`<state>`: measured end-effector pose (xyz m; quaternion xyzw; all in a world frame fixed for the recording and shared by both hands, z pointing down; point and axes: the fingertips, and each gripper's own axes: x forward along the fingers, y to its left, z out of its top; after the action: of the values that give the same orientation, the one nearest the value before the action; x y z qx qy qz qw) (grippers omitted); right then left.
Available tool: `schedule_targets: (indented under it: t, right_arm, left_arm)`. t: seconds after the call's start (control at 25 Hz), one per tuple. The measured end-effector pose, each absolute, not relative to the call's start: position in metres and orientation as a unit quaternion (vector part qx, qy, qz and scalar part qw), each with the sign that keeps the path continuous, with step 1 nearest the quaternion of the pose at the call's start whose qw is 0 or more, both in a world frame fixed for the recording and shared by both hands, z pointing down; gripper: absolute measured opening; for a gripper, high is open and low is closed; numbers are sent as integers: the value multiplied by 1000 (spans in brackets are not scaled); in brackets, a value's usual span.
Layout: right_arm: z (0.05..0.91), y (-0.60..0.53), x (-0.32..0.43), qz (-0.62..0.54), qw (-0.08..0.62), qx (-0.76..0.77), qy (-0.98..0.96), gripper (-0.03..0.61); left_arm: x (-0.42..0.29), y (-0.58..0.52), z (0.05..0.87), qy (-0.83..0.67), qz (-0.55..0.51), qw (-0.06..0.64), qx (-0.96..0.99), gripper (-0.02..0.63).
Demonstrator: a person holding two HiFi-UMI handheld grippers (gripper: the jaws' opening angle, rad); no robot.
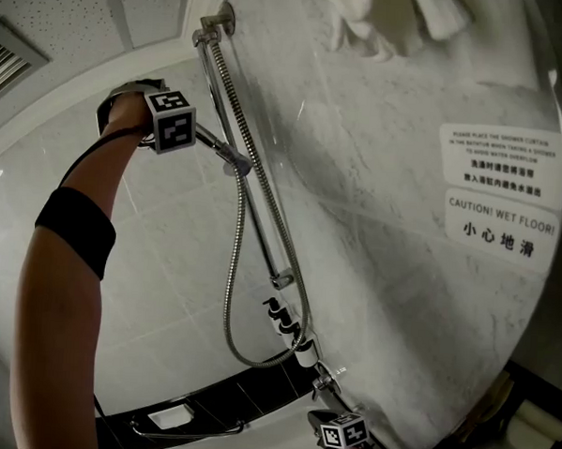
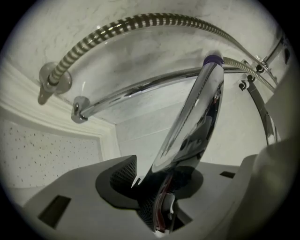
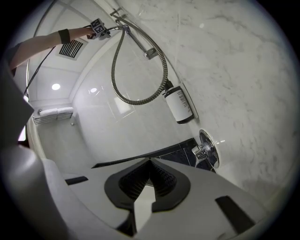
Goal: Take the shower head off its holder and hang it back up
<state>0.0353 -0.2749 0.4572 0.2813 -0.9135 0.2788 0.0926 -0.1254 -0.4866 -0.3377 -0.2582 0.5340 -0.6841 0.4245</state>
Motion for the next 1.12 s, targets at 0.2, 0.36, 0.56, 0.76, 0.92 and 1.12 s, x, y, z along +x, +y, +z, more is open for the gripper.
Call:
schedule_targets:
  t: [0.2, 0.36, 0.56, 0.76, 0.92, 1.12]
  right_arm:
    - [452, -283, 36, 264, 95, 288, -916, 17]
    - [453, -279, 29, 262, 100, 282, -917, 17]
    - [450, -276, 20, 259, 100, 276, -920, 17]
    - [453, -270, 20, 260, 105, 275, -920, 17]
    - [456, -266, 21, 260, 109, 277, -918, 17]
    - [460, -259, 20, 255, 118, 279, -918, 17]
  left_arm:
    - [-117, -489, -338, 527, -687, 442, -237, 173]
    - [-113, -490, -336, 526, -683, 451, -229, 173]
    - [-112, -487, -336, 525, -676, 461, -232, 176]
    - [-110, -481, -339, 528, -653, 491, -231, 181]
    - [-106, -472, -337, 526, -640, 507, -240, 190]
    - [-102, -454, -336, 525, -621, 523, -256, 207]
